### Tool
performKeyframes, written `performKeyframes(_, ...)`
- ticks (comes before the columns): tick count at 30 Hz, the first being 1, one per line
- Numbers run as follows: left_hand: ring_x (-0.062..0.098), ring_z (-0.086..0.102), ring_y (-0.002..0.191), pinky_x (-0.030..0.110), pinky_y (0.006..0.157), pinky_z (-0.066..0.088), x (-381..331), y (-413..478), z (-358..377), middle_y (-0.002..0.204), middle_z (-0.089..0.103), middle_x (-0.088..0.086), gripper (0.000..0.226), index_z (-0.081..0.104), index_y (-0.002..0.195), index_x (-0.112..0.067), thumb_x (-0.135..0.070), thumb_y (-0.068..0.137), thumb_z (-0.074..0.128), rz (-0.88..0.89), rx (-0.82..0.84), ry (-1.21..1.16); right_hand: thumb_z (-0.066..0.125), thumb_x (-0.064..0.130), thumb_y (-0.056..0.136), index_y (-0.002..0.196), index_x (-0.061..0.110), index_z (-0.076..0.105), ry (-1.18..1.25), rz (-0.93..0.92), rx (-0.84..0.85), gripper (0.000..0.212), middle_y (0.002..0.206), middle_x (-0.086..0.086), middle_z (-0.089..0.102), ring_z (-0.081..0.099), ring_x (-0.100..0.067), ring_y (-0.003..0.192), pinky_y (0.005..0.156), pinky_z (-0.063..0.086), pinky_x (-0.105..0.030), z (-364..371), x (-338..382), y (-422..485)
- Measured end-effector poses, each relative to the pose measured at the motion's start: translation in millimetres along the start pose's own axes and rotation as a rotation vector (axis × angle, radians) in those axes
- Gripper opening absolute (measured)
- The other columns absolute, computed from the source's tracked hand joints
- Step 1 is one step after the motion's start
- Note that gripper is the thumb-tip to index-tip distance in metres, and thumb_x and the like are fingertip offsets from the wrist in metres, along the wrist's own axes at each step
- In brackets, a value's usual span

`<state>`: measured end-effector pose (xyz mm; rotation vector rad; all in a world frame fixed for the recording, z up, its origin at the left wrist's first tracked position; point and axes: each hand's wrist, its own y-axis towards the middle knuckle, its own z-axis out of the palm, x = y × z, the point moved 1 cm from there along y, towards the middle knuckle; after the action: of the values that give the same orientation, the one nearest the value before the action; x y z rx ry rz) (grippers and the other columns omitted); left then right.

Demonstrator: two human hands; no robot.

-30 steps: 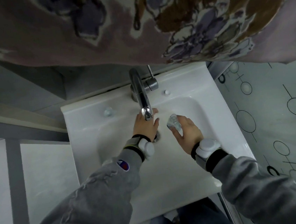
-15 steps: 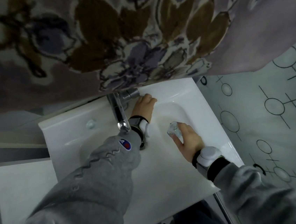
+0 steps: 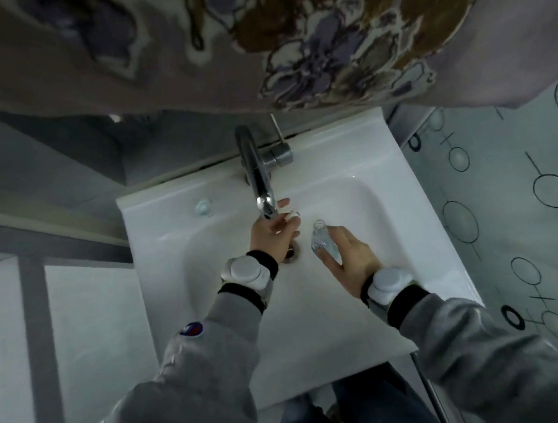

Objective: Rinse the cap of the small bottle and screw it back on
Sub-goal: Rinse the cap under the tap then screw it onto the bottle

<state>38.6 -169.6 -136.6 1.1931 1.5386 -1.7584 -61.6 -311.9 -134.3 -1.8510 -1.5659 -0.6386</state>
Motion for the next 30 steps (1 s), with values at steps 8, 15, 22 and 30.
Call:
performKeyframes(8,0.02,0.067,0.08,0.026,0.072,0.052,-13,-56,-35,0.091,0.072,0.008,0.004,0.063,0.089,-0.011,-0.009,0.085,0.065,-0.131,-0.113,-0.472,0.053,0.031,0.093,0.121,0.016,0.05,-0.003,-0.098,0.056,0.032,0.109,-0.006,0.059,0.06,-0.026,0.091,0.076,0.049,-0.04,19,51,-17)
performKeyframes(15,0.029,0.06,0.097,0.037,0.084,0.046,-32,-112,-57,0.108,0.062,0.017,0.01,0.054,0.084,-0.011,-0.004,0.091,0.052,-0.043,0.009,-0.633,0.053,0.032,0.092,0.112,0.017,0.051,-0.005,-0.193,0.015,0.025,0.097,0.0,0.057,0.056,-0.019,0.078,0.067,0.043,-0.029,19,89,-37)
performKeyframes(22,0.026,0.066,0.093,0.037,0.08,0.054,-33,-142,-70,0.104,0.07,0.016,0.009,0.056,0.086,-0.011,-0.009,0.086,0.065,0.141,-0.063,-0.518,0.052,0.033,0.092,0.112,0.014,0.051,-0.08,-0.243,0.037,0.028,0.096,-0.006,0.061,0.056,-0.026,0.075,0.063,0.041,-0.031,18,116,-54)
performKeyframes(30,0.024,0.069,0.093,0.037,0.083,0.055,-50,-165,-83,0.1,0.074,0.013,0.014,0.055,0.096,-0.006,-0.008,0.086,0.064,0.391,-0.087,-0.3,0.049,0.036,0.093,0.121,0.017,0.046,-0.151,-0.29,-0.024,0.034,0.096,-0.008,0.066,0.06,-0.031,0.079,0.061,0.041,-0.033,16,152,-64)
